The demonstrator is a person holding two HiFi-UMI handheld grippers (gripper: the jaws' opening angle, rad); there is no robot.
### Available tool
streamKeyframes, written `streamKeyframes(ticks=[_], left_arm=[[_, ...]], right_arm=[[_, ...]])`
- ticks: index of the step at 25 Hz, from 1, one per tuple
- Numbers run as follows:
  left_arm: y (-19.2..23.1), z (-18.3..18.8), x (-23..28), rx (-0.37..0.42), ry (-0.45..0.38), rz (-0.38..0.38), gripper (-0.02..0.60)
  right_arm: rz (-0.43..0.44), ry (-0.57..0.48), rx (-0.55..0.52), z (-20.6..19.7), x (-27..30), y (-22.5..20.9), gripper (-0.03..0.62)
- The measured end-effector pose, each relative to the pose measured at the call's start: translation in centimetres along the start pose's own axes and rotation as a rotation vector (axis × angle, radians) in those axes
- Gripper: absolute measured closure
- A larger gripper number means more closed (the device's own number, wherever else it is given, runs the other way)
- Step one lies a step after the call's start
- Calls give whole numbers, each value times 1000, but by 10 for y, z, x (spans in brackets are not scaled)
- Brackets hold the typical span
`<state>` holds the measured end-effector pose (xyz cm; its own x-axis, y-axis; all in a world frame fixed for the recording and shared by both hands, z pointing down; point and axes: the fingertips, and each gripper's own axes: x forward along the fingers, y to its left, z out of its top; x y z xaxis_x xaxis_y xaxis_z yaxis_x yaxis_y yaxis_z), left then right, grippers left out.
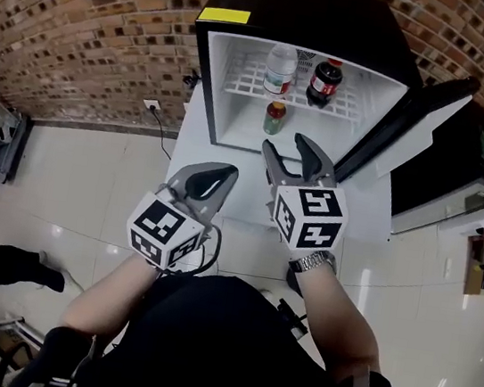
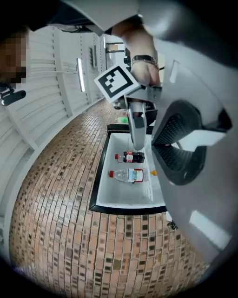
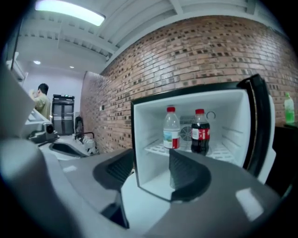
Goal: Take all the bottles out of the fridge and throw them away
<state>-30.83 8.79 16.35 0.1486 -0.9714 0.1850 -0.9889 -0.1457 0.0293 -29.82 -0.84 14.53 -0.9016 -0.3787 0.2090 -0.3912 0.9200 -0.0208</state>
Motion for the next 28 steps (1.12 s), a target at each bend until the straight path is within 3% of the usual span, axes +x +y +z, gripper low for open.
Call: streamKeyframes(ticks=[9,16,28], left_arm=[[55,6,6,26,-4,-55,577],[88,3,-1,26,7,-49,578],[123,-6,-11,11,27,-10,578]], right_arm=[[-156,35,16,9,88,-37,308],[-246,79,2,5,145,-63,269],[-305,86,13,9,177,-86,284]])
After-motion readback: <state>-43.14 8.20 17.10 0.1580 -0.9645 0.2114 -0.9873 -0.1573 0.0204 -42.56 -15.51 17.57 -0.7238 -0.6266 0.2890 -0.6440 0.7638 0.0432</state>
